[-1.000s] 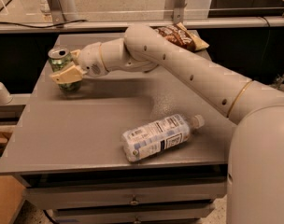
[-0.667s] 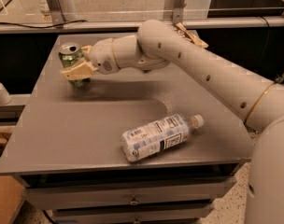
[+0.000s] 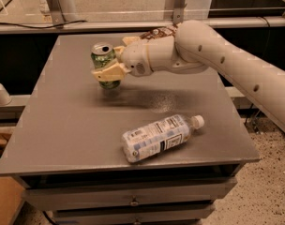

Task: Move green can near blue plastic bottle

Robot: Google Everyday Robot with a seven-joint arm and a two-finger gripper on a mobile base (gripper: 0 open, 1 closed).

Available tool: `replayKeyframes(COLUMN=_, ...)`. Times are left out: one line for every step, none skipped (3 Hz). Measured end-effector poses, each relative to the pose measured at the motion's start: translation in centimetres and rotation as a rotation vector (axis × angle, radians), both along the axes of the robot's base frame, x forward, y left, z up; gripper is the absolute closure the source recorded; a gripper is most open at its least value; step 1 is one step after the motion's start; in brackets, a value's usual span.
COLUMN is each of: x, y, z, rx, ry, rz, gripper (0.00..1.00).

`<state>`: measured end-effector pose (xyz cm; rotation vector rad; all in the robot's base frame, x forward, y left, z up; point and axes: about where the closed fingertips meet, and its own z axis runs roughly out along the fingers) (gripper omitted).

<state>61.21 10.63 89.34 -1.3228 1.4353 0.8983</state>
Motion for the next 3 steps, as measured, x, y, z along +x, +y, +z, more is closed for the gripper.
replayKeyframes(x=-1.1, y=-5.2, z=-0.9, rx=-0.026, ry=0.020, rz=-0.062, gripper=1.00)
replayKeyframes(x=-2.0, y=-9.8, z=-1.8, rx=-0.040, ry=0.039, rz=-0.125, gripper=1.00)
replayKeyframes(x=-2.6, y=-14.3, z=-2.1, rx=-0.049, ry=0.048, rz=-0.197, gripper=1.00)
